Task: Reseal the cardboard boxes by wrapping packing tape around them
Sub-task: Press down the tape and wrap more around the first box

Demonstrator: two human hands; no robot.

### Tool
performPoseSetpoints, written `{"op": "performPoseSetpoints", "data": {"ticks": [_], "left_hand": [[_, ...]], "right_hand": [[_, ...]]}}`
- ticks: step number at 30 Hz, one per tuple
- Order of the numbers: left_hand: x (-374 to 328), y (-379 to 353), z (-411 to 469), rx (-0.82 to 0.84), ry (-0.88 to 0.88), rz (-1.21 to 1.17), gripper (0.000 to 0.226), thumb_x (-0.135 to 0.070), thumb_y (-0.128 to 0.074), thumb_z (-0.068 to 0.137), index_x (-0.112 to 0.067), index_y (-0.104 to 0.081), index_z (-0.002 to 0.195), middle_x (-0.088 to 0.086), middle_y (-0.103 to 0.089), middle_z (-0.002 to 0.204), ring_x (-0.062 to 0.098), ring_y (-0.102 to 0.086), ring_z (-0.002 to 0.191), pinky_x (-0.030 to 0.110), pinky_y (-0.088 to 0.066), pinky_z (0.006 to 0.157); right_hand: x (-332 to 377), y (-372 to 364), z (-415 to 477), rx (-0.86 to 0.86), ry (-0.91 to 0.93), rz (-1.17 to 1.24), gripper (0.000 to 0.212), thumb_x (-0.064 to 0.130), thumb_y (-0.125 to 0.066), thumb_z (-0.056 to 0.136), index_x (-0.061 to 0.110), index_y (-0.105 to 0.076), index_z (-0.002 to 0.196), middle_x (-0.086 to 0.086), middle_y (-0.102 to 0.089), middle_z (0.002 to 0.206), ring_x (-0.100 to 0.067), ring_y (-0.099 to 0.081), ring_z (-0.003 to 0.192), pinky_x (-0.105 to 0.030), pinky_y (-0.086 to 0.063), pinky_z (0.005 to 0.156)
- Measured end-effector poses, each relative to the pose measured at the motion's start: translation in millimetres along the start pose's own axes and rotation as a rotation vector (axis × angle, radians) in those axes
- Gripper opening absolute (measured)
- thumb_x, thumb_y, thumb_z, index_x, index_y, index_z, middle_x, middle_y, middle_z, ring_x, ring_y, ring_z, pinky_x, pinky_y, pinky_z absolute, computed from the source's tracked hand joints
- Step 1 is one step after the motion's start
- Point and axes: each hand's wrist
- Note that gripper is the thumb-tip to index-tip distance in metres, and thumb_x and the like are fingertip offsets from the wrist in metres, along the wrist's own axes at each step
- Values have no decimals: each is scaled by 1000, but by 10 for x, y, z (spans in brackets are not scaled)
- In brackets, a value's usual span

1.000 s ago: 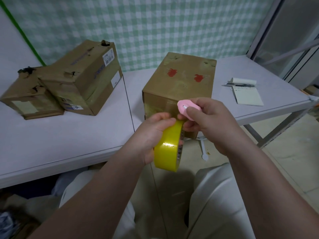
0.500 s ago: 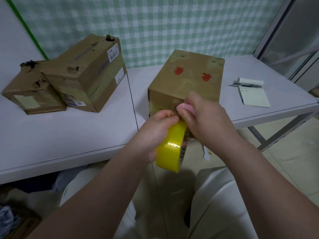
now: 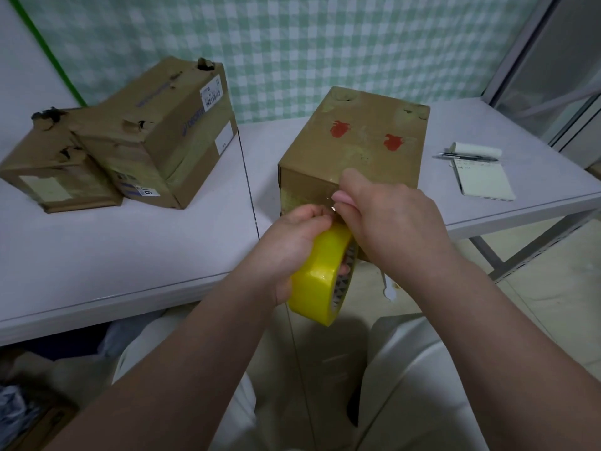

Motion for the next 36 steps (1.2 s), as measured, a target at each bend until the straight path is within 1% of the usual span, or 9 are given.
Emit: {"op": "performPoseSetpoints", "data": {"ticks": [5,10,16,20,22,25,29,32,36], "left_hand": [[-8,23,16,4,0,10,13,-20,-52,95,-14,-61,103,17,-68,80,28,-63,56,38,-55,61],[-9,69,27,7,3,-4,12,-22,-55,93,-15,-61,101,19,-66,77,29,-63,57,39,-55,65],[-29,102,16,-5,-6,19,9,-18,-54,93,-15,-60,99,15,-66,70,25,-64,53,33,-56,55],[-6,147,-14,5,-40,89,9,-21,-54,93,-17,-62,97,13,-68,78,26,-66,62,37,-57,61],[4,162,-58,28,-48,110,10,-24,-55,93,-19,-62,98,16,-67,84,28,-65,66,43,-56,70],[2,169,-156,50,-66,133,14,-25,-53,93,-18,-60,103,17,-67,82,28,-66,63,40,-56,66],[-19,150,-281,36,-110,179,14,-22,-50,95,-19,-59,105,10,-68,81,23,-67,62,34,-56,57],[-32,144,-336,6,-134,221,11,-23,-51,95,-22,-59,102,12,-68,86,25,-68,63,35,-56,59],[-74,121,-411,10,-211,246,18,-21,-51,95,-32,-56,109,8,-67,89,19,-68,61,30,-55,54]], "right_hand": [[-26,16,23,47,31,-82,21,39,-29,103,24,-26,88,6,-39,62,-23,-41,56,-27,-20,45],[-109,83,-45,-6,20,-52,22,38,-33,102,23,-31,87,8,-35,59,-15,-32,49,-28,-22,47],[-256,112,-127,3,-34,-54,20,37,-35,102,21,-37,90,6,-39,61,-25,-46,63,-31,-30,52],[-249,119,-136,-68,-142,291,21,35,-49,97,15,-54,94,-1,-60,74,-24,-58,73,-36,-46,63],[-215,106,-154,-4,-220,540,17,35,-54,93,18,-54,94,-1,-66,85,-21,-63,78,-41,-53,70],[-135,47,-196,69,-318,862,15,27,-59,81,17,-49,87,-7,-67,89,-26,-66,78,-52,-55,74],[-30,-58,-217,38,-535,1173,10,5,-57,83,14,-53,83,-3,-55,68,-15,-53,58,-33,-52,54],[21,-114,-259,103,-479,1250,9,23,-68,85,17,-63,81,12,-54,57,-2,-48,52,-19,-39,50],[70,-145,-273,99,-432,1324,16,13,-67,86,12,-63,71,14,-50,48,2,-43,43,-7,-31,42]]}}
Point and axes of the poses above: each hand's wrist, its own z-axis towards the middle knuckle, its own y-axis out of the back of the hand, x = y × z
